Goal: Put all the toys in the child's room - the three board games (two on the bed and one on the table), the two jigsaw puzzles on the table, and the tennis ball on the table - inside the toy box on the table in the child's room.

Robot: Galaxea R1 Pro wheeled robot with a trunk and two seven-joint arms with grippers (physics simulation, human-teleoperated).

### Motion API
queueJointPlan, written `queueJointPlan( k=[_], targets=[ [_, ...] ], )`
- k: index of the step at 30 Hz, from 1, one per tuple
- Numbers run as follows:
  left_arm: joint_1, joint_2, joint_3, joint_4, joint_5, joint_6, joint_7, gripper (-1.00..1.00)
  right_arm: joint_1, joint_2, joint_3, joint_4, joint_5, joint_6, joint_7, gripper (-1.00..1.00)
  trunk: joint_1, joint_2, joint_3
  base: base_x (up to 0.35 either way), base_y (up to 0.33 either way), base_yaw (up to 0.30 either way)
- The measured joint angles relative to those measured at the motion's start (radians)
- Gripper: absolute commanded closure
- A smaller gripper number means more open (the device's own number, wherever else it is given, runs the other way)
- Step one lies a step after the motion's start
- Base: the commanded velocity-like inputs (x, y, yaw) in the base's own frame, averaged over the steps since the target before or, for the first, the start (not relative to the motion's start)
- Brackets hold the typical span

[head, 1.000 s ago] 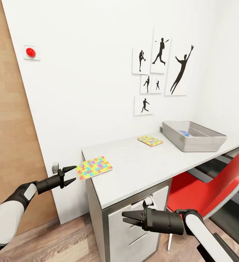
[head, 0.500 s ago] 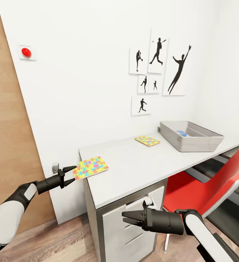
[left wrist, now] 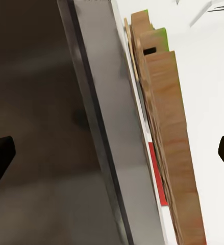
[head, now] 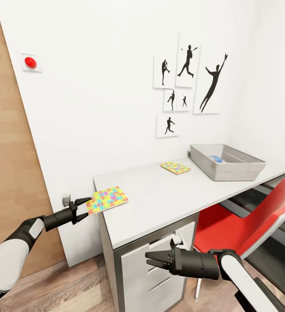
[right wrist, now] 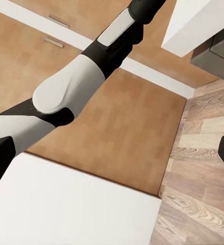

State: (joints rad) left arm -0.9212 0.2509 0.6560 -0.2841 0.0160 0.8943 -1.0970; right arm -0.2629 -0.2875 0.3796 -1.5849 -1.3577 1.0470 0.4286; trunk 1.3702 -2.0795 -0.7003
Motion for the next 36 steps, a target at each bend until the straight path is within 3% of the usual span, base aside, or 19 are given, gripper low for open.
queueJointPlan(
  k=[6,13,36],
  targets=[
    [0.000,0.000,0.000,0.000,0.000,0.000,0.000,-1.00,0.000,0.000,0.000,0.000,0.000,0.000,0.000,-1.00,0.000,0.000,0.000,0.000,0.000,0.000],
    [0.000,0.000,0.000,0.000,0.001,0.001,0.001,-1.00,0.000,0.000,0.000,0.000,0.000,0.000,-0.001,-1.00,-0.027,0.049,0.022,0.000,0.000,0.000],
    [0.000,0.001,0.000,0.000,0.000,0.001,0.000,-1.00,0.000,0.000,0.000,0.000,0.000,0.000,-0.002,-1.00,-0.027,0.049,0.022,0.000,0.000,0.000]
  ],
)
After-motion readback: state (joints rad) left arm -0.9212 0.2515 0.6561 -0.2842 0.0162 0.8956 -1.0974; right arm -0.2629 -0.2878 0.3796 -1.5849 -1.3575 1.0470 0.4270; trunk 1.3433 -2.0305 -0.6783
